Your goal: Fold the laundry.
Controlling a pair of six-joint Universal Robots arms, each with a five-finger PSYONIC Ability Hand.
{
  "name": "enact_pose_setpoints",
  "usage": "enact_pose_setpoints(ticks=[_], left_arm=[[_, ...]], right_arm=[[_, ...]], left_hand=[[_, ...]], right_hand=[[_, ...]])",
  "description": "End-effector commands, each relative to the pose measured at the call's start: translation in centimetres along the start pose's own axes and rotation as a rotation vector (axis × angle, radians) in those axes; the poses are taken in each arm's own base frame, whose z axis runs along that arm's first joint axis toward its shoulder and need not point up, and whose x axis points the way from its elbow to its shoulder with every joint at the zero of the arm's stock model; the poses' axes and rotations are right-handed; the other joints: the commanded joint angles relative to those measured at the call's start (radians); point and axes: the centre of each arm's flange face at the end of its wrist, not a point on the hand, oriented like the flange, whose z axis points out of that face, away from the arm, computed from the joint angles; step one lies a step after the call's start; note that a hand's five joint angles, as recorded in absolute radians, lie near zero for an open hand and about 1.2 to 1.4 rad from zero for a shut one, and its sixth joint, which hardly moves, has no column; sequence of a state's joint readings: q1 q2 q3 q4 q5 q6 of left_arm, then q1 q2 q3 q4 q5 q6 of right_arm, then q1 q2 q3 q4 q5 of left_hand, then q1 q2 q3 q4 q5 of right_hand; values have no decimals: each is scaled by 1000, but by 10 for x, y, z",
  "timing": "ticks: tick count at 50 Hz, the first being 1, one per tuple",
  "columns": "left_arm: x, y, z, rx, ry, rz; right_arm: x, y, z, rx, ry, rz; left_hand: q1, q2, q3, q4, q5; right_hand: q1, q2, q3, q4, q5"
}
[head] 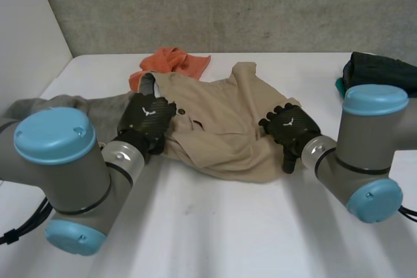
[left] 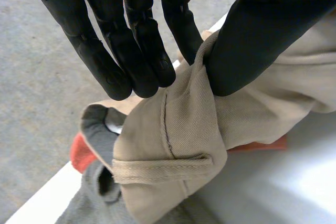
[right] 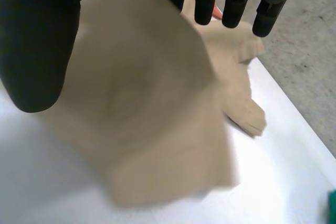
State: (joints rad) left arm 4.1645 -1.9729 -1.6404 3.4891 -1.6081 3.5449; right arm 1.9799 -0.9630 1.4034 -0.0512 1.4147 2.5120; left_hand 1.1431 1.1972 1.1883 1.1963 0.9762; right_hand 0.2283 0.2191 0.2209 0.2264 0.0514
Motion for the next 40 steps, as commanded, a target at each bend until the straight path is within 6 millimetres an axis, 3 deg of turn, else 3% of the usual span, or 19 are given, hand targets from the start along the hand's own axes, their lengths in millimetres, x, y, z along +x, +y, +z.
enact_pose_setpoints(ticks=[1, 5, 8, 11, 12, 13, 15, 18, 19, 22, 23, 26, 27, 29, 30, 33, 34, 40], left_arm=[[-24, -6, 13, 18, -67, 44], [-55, -28, 24, 85, -159, 92], [-89, -68, 30, 210, -256, 113], [-126, -145, 25, 458, -353, 122], [-130, -159, 23, 504, -363, 124], [-135, -185, 19, 594, -365, 125], [-129, -214, 19, 696, -327, 111], [-112, -233, 22, 766, -267, 78], [-96, -238, 26, 787, -217, 48], [-61, -235, 35, 780, -112, 2], [-33, -227, 41, 750, -37, -23], [14, -206, 45, 683, 95, -50], [47, -190, 44, 634, 191, -58], [79, -171, 40, 578, 290, -58], [106, -151, 36, 524, 372, -57], [136, -121, 30, 445, 469, -45], [148, -111, 24, 416, 514, -43], [154, -96, 13, 358, 532, -34]], right_arm=[[48, -26, -26, 28, 122, 59], [72, -38, -45, 44, 158, 114], [83, -42, -53, 49, 164, 141], [90, -43, -57, 45, 155, 165], [90, -43, -57, 46, 151, 170], [89, -43, -57, 42, 147, 176], [87, -43, -57, 39, 143, 177], [83, -43, -56, 36, 133, 175], [81, -42, -55, 30, 127, 175], [79, -39, -53, 18, 125, 177], [79, -38, -52, 12, 132, 178], [82, -35, -50, 5, 147, 178], [84, -32, -48, -4, 158, 180], [85, -30, -46, -9, 163, 182], [84, -28, -45, -16, 161, 182], [83, -25, -42, -26, 158, 179], [82, -23, -41, -32, 154, 175], [81, -18, -37, -45, 148, 152]], left_hand=[[253, 199, 208, 200, 246], [253, 199, 208, 200, 246], [253, 199, 208, 200, 246], [253, 199, 208, 200, 246], [253, 199, 208, 200, 246], [253, 199, 208, 200, 246], [253, 199, 208, 200, 246], [253, 199, 208, 200, 246], [253, 199, 208, 200, 246], [253, 199, 208, 200, 246], [253, 199, 208, 200, 246], [253, 199, 208, 200, 246], [253, 199, 208, 200, 246], [253, 199, 208, 200, 246], [253, 199, 208, 200, 246], [253, 199, 208, 200, 246], [114, 60, 69, 61, 106], [-571, -625, -616, -624, -578]], right_hand=[[-54, -45, -46, -52, -51], [-54, -45, -46, -52, -51], [-54, -45, -46, -52, -51], [-54, -45, -46, -52, -51], [-54, -45, -46, -52, -51], [-54, -45, -46, -52, -51], [-54, -45, -46, -52, -51], [-54, -45, -46, -52, -51], [-54, -45, -46, -52, -51], [-54, -45, -46, -52, -51], [-54, -45, -46, -52, -51], [-54, -45, -46, -52, -51], [-54, -45, -46, -52, -51], [-54, -45, -46, -52, -51], [-54, -45, -46, -52, -51], [-54, -45, -46, -52, -51], [-54, -45, -46, -52, -51], [-54, -45, -46, -52, -51]])
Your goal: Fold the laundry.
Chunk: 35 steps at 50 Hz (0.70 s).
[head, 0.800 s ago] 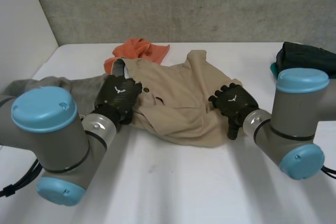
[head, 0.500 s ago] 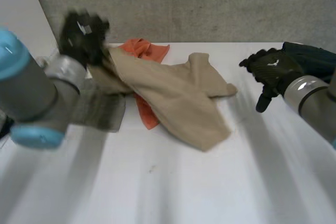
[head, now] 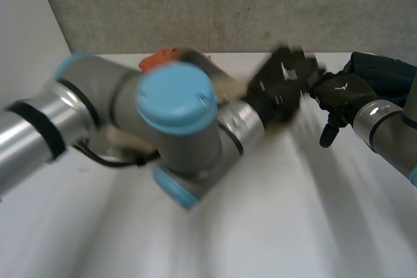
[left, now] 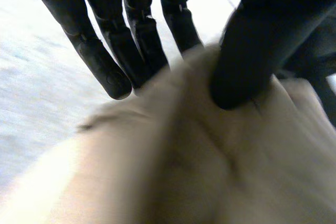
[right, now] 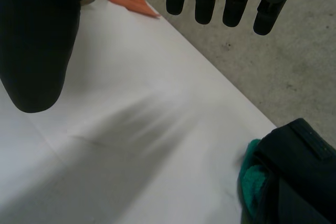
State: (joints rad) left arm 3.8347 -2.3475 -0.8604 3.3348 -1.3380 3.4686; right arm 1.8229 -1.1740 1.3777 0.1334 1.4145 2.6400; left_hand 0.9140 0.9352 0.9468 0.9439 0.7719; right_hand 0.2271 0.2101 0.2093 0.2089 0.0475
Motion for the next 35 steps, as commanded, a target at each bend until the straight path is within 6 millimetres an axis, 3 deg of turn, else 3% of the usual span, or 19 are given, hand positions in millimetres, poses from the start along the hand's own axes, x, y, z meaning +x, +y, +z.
enact_pose_setpoints(ticks=[1, 8, 12, 17, 23, 28, 32, 35], left_arm=[[23, 18, -18, -92, 53, -19], [-10, -20, -36, -82, -106, -5], [-31, -43, -58, -99, -239, 1], [-43, -48, -90, -180, -355, 6], [-49, -21, -132, -377, -397, -7], [-53, 24, -164, -615, -349, -71], [-58, 54, -177, -737, -322, -146], [-63, 65, -178, -759, -312, -175]], right_arm=[[-1, 7, 5, -15, -7, -27], [0, 6, 6, -10, -7, -37], [-2, 1, 1, 3, -18, -41], [-12, -7, -15, 16, -104, -104], [-34, -1, -38, 2, -298, -258], [-52, 12, -56, -19, -450, -366], [-64, 21, -59, -2, -504, -380], [-68, 25, -59, 18, -516, -385]], left_hand=[[-412, -433, -445, -442, -445], [-519, -540, -551, -548, -551], [-527, -548, -560, -557, -560], [-510, -531, -543, -540, -542], [-357, -379, -390, -387, -390], [-334, -355, -366, -363, -366], [-339, -361, -372, -369, -372], [-339, -361, -372, -369, -372]], right_hand=[[-53, -36, -35, -34, -47], [-53, -36, -35, -34, -47], [-53, -36, -35, -34, -47], [-41, -24, -23, -23, -36], [238, 255, 256, 256, 243], [349, 366, 367, 367, 354], [393, 410, 411, 412, 399], [423, 440, 441, 441, 428]])
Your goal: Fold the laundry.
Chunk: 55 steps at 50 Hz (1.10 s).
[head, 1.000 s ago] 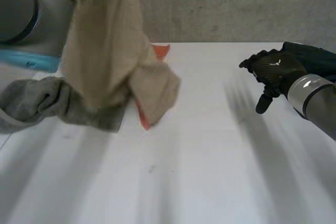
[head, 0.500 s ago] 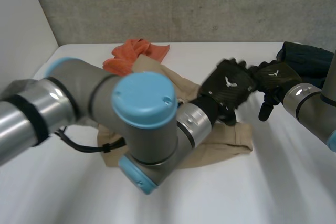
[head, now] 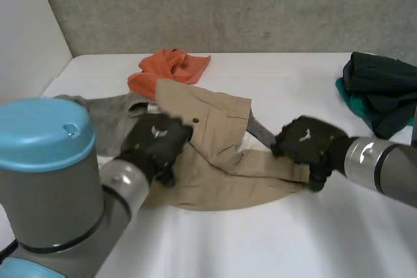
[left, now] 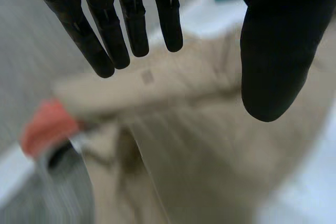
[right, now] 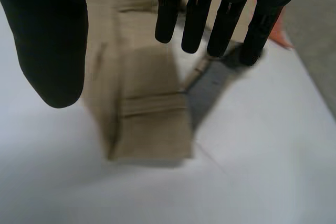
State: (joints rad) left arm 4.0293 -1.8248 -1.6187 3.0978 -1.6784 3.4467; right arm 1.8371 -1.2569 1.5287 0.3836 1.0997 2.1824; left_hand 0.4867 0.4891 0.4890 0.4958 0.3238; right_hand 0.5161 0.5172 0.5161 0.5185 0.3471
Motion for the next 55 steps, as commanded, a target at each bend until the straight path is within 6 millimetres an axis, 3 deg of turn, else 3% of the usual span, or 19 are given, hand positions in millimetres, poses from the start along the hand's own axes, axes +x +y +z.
enact_pose_setpoints(ticks=[1, 10, 15, 19, 26, 29, 34, 38, 40, 42, 43, 46, 48, 50, 51, 54, 55], left_arm=[[-14, 42, 19, -168, 67, -64], [-14, 45, 37, -149, 44, -50], [-7, 51, 47, -166, 34, -18], [-1, 58, 60, -179, 30, 27], [1, 54, 74, -113, -1, 74], [3, 56, 85, -94, -14, 106], [2, 57, 91, -103, -38, 147], [0, 51, 92, -84, -58, 158], [-3, 45, 92, -68, -76, 153], [-7, 37, 91, -49, -94, 147], [-11, 25, 87, -19, -117, 141], [-21, 0, 78, 48, -156, 122], [-34, -33, 64, 145, -199, 98], [-44, -60, 50, 224, -231, 79], [-55, -89, 33, 314, -266, 59], [-73, -134, 1, 462, -320, 28], [-83, -160, -21, 554, -350, 8]], right_arm=[[-21, 9, 5, 46, -66, -40], [-22, 21, 6, 59, -100, -71], [-21, 33, 13, 32, -118, -111], [-14, 42, 24, 33, -84, -139], [-2, 55, 50, 71, 42, -187], [4, 61, 64, 88, 101, -221], [8, 69, 80, 91, 151, -246], [8, 74, 90, 93, 175, -251], [9, 74, 94, 95, 200, -256], [14, 72, 96, 96, 234, -256], [21, 70, 96, 93, 279, -242], [34, 63, 92, 93, 356, -191], [49, 44, 82, 129, 428, -130], [63, 25, 68, 173, 479, -89], [78, 3, 50, 223, 534, -50], [101, -30, 16, 292, 600, 14], [112, -47, -4, 321, 621, 56]], left_hand=[[91, 88, 88, 82, 79], [91, 88, 89, 82, 79], [59, 56, 56, 49, 47], [-9, -11, -11, -18, -21], [8, 6, 6, -1, -3], [213, 211, 211, 204, 201], [886, 883, 883, 876, 874], [910, 907, 907, 900, 898], [910, 907, 907, 900, 898], [910, 907, 907, 900, 898], [910, 907, 907, 900, 898], [910, 907, 907, 900, 898], [910, 907, 907, 900, 898], [910, 907, 907, 900, 898], [910, 907, 907, 900, 898], [910, 907, 907, 900, 898], [910, 907, 907, 900, 898]], right_hand=[[140, 139, 140, 137, 134], [213, 212, 213, 211, 208], [111, 110, 111, 108, 105], [-51, -52, -51, -53, -56], [-54, -55, -54, -56, -59], [-28, -29, -28, -30, -33], [55, 54, 55, 52, 49], [172, 171, 172, 170, 166], [458, 457, 459, 456, 453], [819, 818, 819, 817, 814], [880, 878, 880, 877, 874], [880, 879, 880, 878, 875], [880, 879, 880, 878, 875], [880, 879, 880, 878, 875], [880, 879, 880, 878, 875], [880, 879, 880, 878, 875], [880, 879, 880, 878, 875]])
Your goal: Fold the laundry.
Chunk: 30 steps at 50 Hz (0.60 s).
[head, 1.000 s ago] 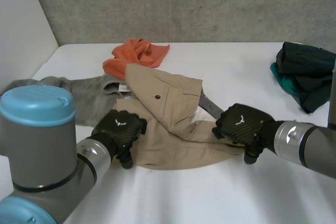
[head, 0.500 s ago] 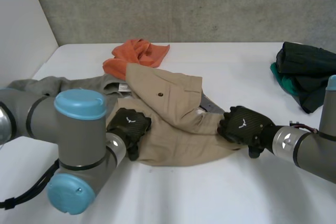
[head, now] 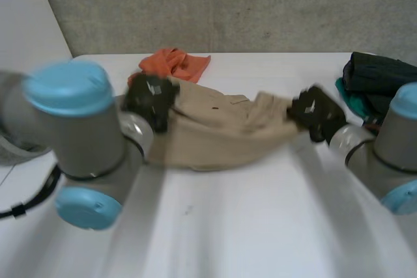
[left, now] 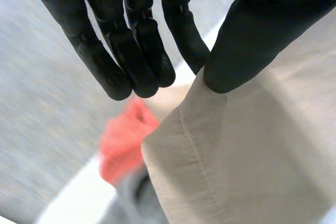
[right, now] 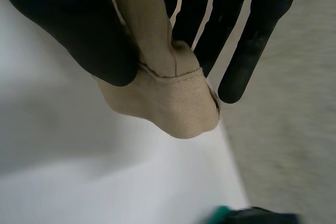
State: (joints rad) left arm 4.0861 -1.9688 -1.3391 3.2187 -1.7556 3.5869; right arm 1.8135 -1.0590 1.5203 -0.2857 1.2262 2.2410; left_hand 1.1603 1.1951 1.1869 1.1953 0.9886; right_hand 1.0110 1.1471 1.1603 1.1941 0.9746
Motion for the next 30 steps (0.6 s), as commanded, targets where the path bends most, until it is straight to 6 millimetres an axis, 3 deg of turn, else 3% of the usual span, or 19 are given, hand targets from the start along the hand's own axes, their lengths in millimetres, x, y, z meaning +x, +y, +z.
enact_pose_setpoints(ticks=[1, 3, 7, 11, 16, 22, 26, 27, 30], left_arm=[[-76, -132, -53, 391, -179, -116], [-97, -163, -71, 486, -227, -151], [-130, -199, -94, 589, -307, -197], [-154, -223, -111, 646, -354, -237], [-163, -234, -111, 669, -364, -250], [-157, -222, -76, 620, -354, -234], [-140, -189, -32, 503, -309, -224], [-128, -171, -16, 442, -268, -223], [-106, -138, 6, 331, -189, -223]], right_arm=[[102, -91, -39, 127, 209, 217], [115, -100, -44, 122, 205, 269], [146, -136, -61, 131, 187, 336], [169, -161, -74, 151, 214, 338], [181, -174, -73, 198, 246, 350], [170, -167, -55, 175, 217, 382], [144, -152, -40, 100, 155, 408], [132, -144, -34, 68, 125, 414], [114, -132, -26, 21, 83, 411]], left_hand=[[236, 201, 209, 201, 233], [236, 201, 209, 201, 233], [236, 201, 209, 201, 233], [236, 201, 209, 201, 233], [236, 201, 209, 201, 233], [236, 201, 209, 201, 233], [236, 201, 209, 201, 233], [236, 201, 209, 201, 233], [198, 164, 172, 164, 196]], right_hand=[[385, 249, 236, 202, 247], [385, 249, 236, 202, 247], [385, 249, 236, 202, 247], [385, 249, 236, 202, 247], [385, 249, 236, 202, 247], [385, 249, 236, 202, 247], [385, 249, 236, 202, 247], [385, 249, 236, 202, 247], [385, 249, 236, 202, 247]])
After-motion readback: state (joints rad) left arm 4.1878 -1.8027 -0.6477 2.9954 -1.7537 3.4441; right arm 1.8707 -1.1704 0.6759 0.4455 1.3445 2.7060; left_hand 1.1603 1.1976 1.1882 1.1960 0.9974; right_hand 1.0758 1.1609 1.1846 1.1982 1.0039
